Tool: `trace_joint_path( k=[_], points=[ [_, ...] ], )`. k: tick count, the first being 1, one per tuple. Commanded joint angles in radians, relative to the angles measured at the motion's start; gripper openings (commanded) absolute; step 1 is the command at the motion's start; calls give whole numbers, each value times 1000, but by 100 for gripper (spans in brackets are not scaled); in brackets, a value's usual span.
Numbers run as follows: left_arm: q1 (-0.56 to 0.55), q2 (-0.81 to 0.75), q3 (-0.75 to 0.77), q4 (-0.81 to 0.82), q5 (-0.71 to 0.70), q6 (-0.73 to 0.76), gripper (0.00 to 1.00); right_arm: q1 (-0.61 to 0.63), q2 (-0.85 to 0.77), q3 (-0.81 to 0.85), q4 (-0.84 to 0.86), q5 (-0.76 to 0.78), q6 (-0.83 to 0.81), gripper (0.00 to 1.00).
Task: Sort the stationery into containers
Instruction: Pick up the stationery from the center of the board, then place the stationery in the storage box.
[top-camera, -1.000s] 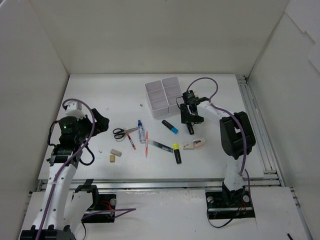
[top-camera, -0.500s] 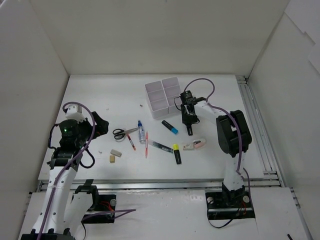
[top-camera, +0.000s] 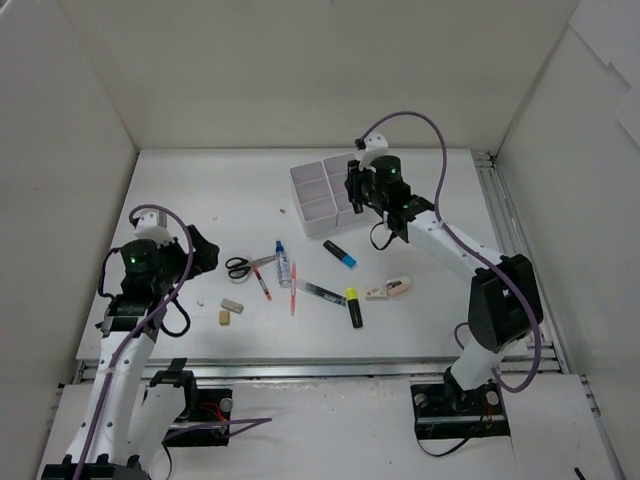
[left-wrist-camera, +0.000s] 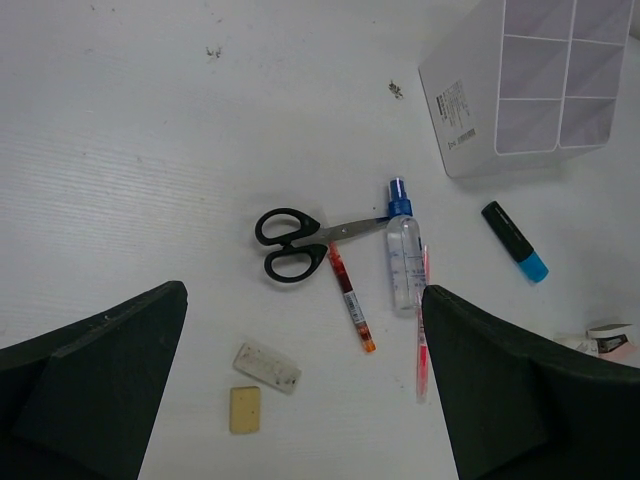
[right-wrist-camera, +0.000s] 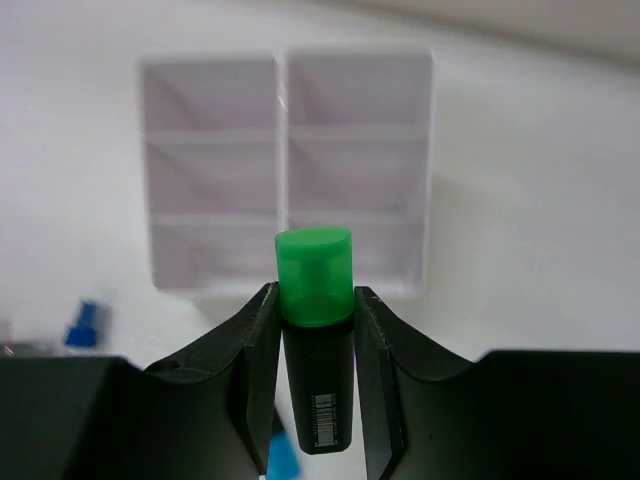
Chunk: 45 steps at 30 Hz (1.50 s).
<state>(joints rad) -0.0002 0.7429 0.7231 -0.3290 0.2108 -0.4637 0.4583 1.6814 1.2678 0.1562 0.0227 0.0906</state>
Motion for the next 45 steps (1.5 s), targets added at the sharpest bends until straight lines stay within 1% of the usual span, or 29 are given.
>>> trace_joint_path(
  k=[1, 3, 4, 5, 6, 7, 8, 10, 11, 12, 14, 16, 19, 23, 26, 29, 30, 32, 33, 34, 35, 37, 38, 40, 41, 42, 43, 44, 45],
  points=[
    [-3, 13, 24, 71, -4, 25, 99, 17, 29, 20, 497, -196, -81, 0],
    [-3, 26, 25, 73, -10, 30, 100, 17, 112, 83, 592, -202, -80, 0],
    [-3, 27, 27, 74, -14, 30, 99, 25, 144, 156, 614, -195, -77, 0],
    [-3, 33, 27, 79, -14, 33, 100, 28, 206, 188, 641, -184, -74, 0],
    [-3, 36, 29, 79, -13, 31, 99, 42, 236, 220, 690, -170, -74, 0],
    [-3, 38, 35, 82, -14, 33, 100, 51, 266, 278, 715, -138, -77, 0],
    [-3, 45, 36, 82, -14, 34, 99, 59, 326, 306, 738, -112, -80, 0],
    [-3, 55, 42, 81, -17, 39, 99, 82, 382, 385, 808, -48, -80, 0],
    [-3, 62, 45, 79, -19, 43, 100, 85, 435, 410, 850, -37, -80, 0],
    [-3, 65, 47, 81, -21, 43, 99, 85, 461, 462, 864, -27, -80, 0],
    [-3, 75, 47, 85, -19, 45, 100, 89, 530, 514, 873, -26, -78, 0],
    [-3, 84, 49, 87, -14, 46, 99, 88, 563, 560, 878, 2, -59, 1],
    [-3, 93, 50, 85, -14, 48, 99, 85, 607, 570, 888, 22, -37, 1],
    [-3, 95, 42, 94, -10, 50, 99, 89, 623, 539, 914, 31, -19, 3],
    [-3, 96, 42, 97, -4, 51, 99, 91, 615, 495, 939, 48, -17, 7],
    [-3, 98, 42, 99, 4, 50, 100, 95, 597, 455, 957, 46, -17, 19],
    [-3, 99, 42, 97, 6, 48, 99, 92, 589, 435, 959, 43, -17, 27],
    [-3, 104, 47, 100, 33, 63, 100, 97, 555, 418, 959, 25, -25, 34],
    [-3, 107, 47, 102, 45, 66, 100, 95, 543, 398, 961, 5, -31, 40],
    [-3, 114, 48, 110, 61, 72, 100, 97, 516, 386, 961, -3, -35, 45],
    [-12, 118, 52, 116, 100, 91, 100, 98, 500, 374, 961, -15, -40, 54],
    [-24, 128, 58, 122, 133, 114, 100, 106, 450, 331, 959, -15, -60, 61],
    [-24, 133, 68, 126, 151, 131, 99, 109, 431, 303, 959, -45, -77, 70],
    [-64, 141, 81, 156, 185, 158, 99, 115, 377, 266, 956, -40, -80, 77],
    [-79, 151, 87, 174, 197, 195, 100, 117, 353, 215, 957, -35, -81, 83],
    [-115, 157, 94, 180, 212, 221, 100, 120, 295, 185, 954, -33, -80, 86],
    [-136, 164, 107, 186, 217, 241, 100, 118, 261, 151, 954, -27, -78, 93],
    [-158, 183, 116, 209, 219, 287, 100, 117, 224, 83, 950, -27, -68, 98],
    [-212, 197, 128, 211, 223, 315, 100, 117, 146, 49, 916, -26, -66, 98]
  ],
)
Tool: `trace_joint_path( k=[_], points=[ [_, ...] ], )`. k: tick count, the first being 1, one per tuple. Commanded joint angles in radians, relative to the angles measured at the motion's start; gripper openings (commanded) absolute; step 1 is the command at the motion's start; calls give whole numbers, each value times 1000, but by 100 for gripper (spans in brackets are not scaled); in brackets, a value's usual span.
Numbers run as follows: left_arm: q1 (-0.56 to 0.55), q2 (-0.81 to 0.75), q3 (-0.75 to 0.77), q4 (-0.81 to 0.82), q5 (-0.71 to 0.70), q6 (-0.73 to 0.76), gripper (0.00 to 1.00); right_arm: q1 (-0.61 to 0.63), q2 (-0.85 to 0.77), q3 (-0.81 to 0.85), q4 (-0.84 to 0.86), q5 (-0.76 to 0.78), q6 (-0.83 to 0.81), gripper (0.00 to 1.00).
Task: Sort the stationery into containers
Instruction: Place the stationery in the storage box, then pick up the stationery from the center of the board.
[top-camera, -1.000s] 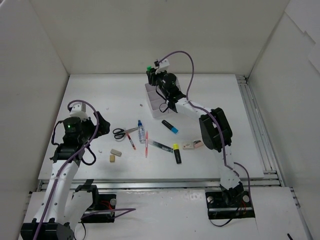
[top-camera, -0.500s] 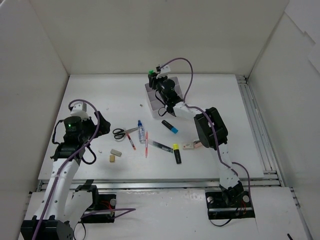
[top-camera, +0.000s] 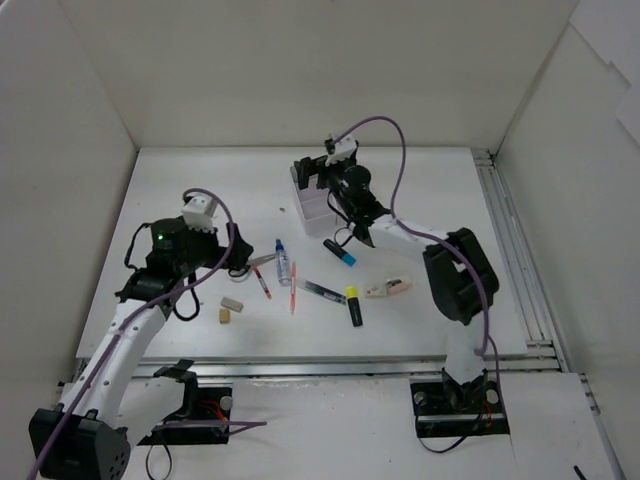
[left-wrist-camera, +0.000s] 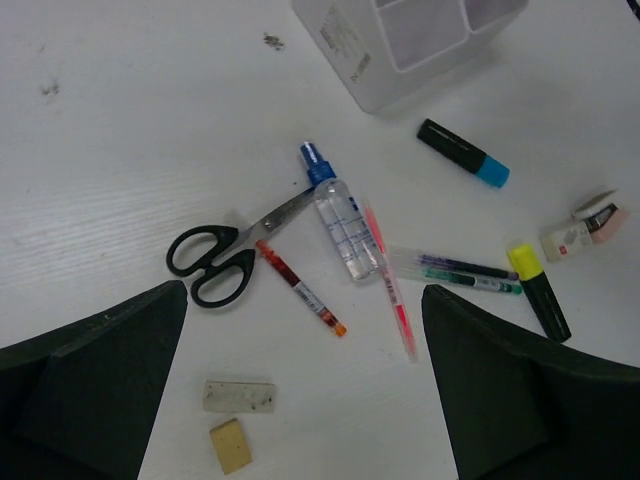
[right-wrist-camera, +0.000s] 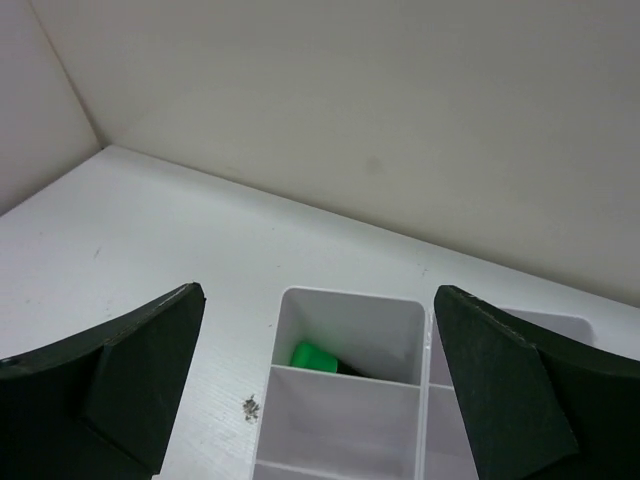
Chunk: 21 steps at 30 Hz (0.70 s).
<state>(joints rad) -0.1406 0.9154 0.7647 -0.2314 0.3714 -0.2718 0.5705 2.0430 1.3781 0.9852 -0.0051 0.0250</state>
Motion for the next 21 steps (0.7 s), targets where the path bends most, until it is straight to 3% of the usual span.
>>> trace_joint_path(
  k=[1, 5, 7, 10, 15, 16, 17, 19, 21],
  points=[
    [-106, 40, 126, 112, 63, 158, 99, 6, -257, -95, 51, 34, 7, 98],
    [-255, 184, 225, 130, 86, 432, 99, -12, -479, -217, -289, 223, 133, 98],
    [-310, 253, 299, 113, 141, 610, 100, -56, -599, -211, -620, 267, 208, 98],
    [-344, 399, 478, -58, 289, 852, 99, -135, -719, -191, -978, 332, 303, 98],
    [-382, 647, 701, -209, 403, 1092, 100, -184, -1019, -284, -1099, 412, 387, 98],
    [-393, 684, 807, -271, 409, 1190, 100, -190, -1062, -284, -1114, 412, 389, 98],
    [-410, 759, 861, -433, 405, 1254, 99, -193, -1142, -427, -1135, 422, 395, 98],
    [-442, 815, 941, -538, 338, 1382, 100, -207, -1213, -439, -1220, 454, 404, 98],
    [-490, 872, 923, -537, 238, 1402, 100, -213, -1290, -451, -1267, 467, 414, 98]
  ],
)
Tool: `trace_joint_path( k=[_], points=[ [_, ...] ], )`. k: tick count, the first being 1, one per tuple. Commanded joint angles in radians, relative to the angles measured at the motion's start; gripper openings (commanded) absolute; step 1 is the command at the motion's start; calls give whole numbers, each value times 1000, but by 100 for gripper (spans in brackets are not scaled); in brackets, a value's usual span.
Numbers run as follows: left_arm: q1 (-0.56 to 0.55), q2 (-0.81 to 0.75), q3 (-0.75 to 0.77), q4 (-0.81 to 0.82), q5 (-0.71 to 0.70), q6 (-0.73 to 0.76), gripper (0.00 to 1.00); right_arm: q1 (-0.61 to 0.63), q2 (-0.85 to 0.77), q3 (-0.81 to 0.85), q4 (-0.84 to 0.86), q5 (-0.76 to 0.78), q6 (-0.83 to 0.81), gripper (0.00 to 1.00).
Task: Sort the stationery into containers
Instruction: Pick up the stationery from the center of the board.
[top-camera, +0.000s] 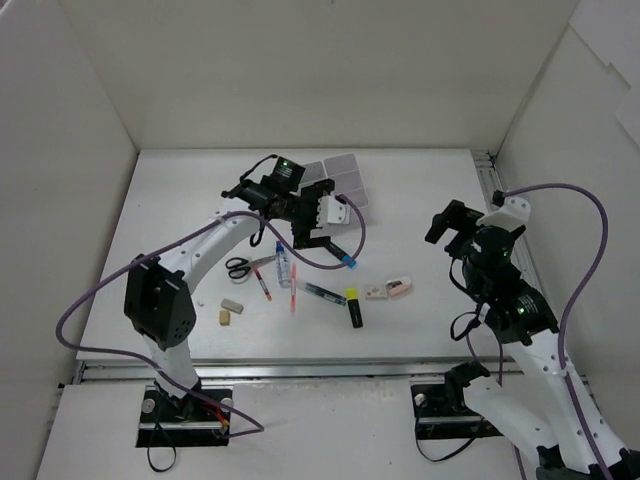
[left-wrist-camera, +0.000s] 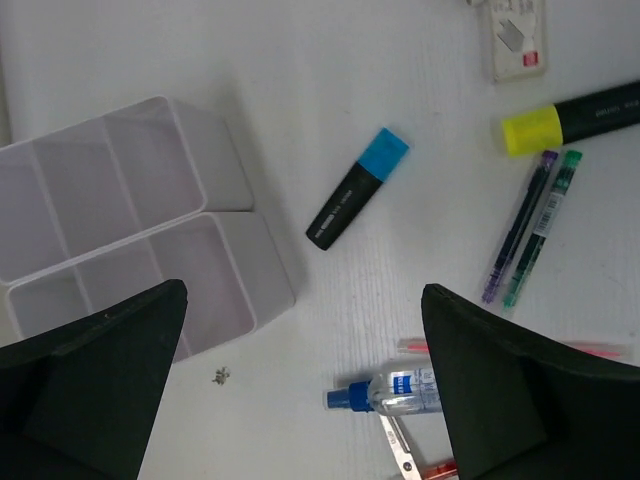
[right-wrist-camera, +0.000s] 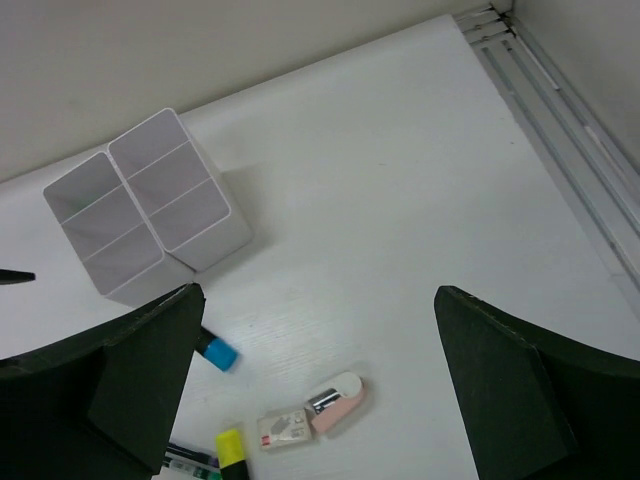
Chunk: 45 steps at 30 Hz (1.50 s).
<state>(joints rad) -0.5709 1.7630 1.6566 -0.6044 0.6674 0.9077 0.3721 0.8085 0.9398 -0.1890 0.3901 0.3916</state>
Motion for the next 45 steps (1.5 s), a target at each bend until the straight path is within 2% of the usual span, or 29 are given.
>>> trace_joint_path(
  k=[1, 3, 8, 12, 14, 22, 24, 25, 27, 33, 34, 39, 45],
  points=[
    [-79, 50, 20, -125, -89, 241, 99, -16, -71, -22, -104, 76, 53, 98],
    [-119, 75, -1, -80, -153, 253, 99, -19, -78, -22, -130, 81, 58, 98],
    [-142, 214, 83, -81, -196, 280, 98, -27, -17, 10, -187, 76, 55, 98],
    [-155, 268, 63, 9, -242, 312, 97, -30, 9, 13, -188, 69, 36, 98],
    [-155, 299, 72, 17, -247, 347, 97, -38, 23, 19, -190, 59, 18, 98],
    [-145, 409, 152, 44, -178, 338, 95, -56, 84, 25, -191, 24, 0, 98],
    [-145, 434, 182, 35, -160, 341, 89, -62, 101, 30, -191, 23, -8, 98],
    [-145, 440, 192, 29, -160, 342, 80, -65, 109, 31, -190, 24, -10, 98],
    [-155, 466, 222, -1, -157, 358, 72, -78, 112, 34, -191, 32, -16, 98],
    [-204, 523, 278, -271, -201, 486, 58, -104, 97, 21, -190, 64, -28, 98],
    [-204, 527, 276, -320, -212, 499, 51, -110, 89, 19, -190, 64, -31, 98],
    [-216, 549, 310, -500, -167, 569, 44, -130, 70, 10, -190, 75, -25, 98],
    [-216, 549, 299, -482, -120, 541, 35, -134, 64, 8, -190, 66, -25, 98]
  ],
)
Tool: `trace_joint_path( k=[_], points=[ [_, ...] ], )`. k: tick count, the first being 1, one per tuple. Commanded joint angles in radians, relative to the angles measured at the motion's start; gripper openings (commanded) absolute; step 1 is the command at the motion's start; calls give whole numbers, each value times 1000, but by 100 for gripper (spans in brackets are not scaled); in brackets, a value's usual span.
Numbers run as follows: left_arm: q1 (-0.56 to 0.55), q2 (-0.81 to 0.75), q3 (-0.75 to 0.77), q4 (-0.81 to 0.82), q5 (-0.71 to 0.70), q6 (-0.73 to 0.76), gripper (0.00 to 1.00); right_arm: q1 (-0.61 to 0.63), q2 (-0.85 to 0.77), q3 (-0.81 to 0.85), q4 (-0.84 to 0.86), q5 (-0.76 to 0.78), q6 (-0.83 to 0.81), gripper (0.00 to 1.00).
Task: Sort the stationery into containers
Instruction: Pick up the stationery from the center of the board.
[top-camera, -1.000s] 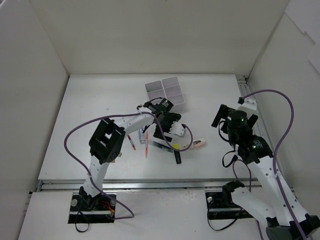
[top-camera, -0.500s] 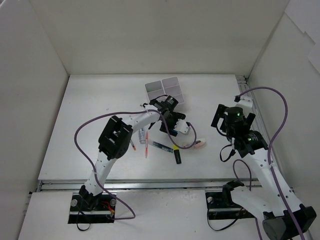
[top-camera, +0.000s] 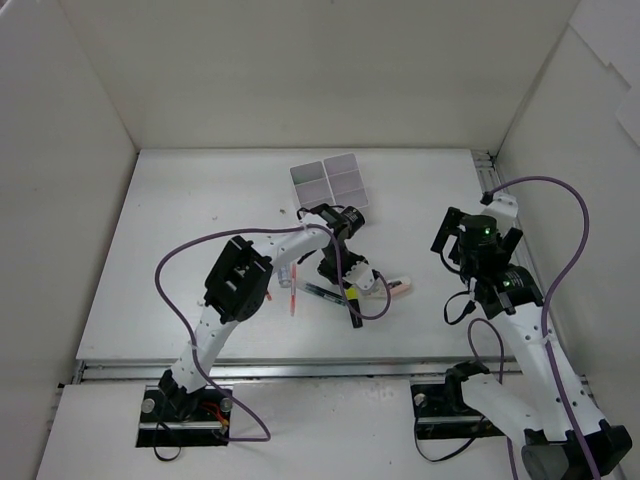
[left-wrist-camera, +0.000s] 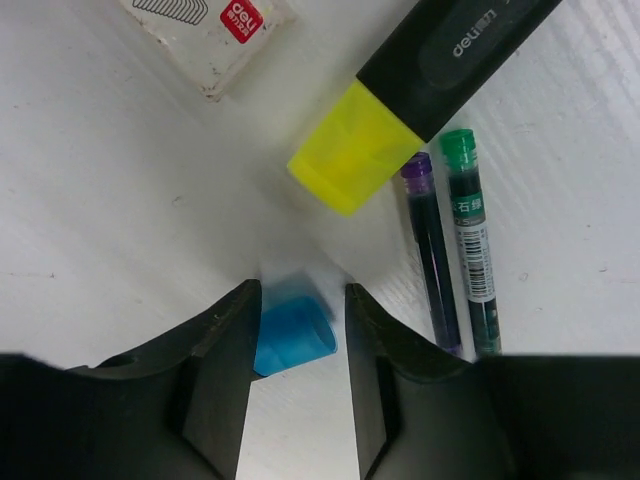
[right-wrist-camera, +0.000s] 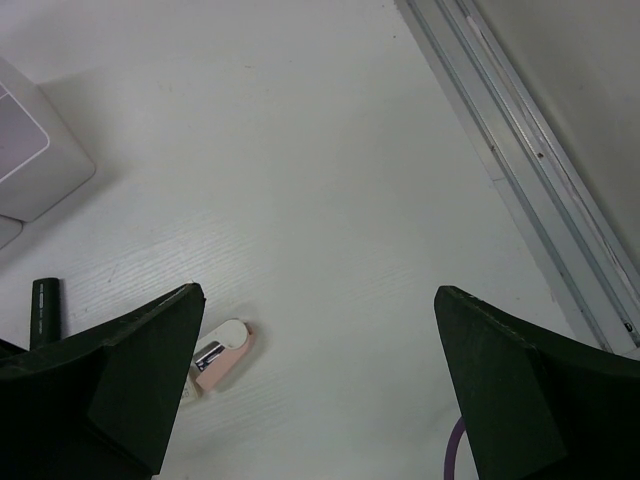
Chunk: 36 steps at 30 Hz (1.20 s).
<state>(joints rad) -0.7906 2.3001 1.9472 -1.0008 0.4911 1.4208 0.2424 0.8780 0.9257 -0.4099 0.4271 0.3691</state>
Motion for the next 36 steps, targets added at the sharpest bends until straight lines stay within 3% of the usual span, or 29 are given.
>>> trace_joint_path(
  k=[1, 4, 9, 12, 22, 26, 36],
  points=[
    [4, 10, 4, -84, 56, 27, 34, -9, -5, 24, 31, 29, -2, 98],
    [4, 4, -31, -20, 27, 17, 36, -6, -11, 19, 34, 24, -2, 98],
    [28, 19, -7, 85, -52, -14, 67, -6, -4, 18, 33, 19, 1, 98],
    [37, 18, 31, 71, -43, -16, 72, -9, 18, 22, 34, 39, -2, 98],
    [59, -67, 61, -13, 81, -23, 75, -6, 79, 38, 43, -7, -6, 98],
    [71, -96, -24, 128, -26, 10, 75, -9, 49, 22, 43, -60, 14, 98],
    [71, -56, -68, 194, -101, 243, 73, -8, 53, 28, 43, -120, 40, 98]
  ],
)
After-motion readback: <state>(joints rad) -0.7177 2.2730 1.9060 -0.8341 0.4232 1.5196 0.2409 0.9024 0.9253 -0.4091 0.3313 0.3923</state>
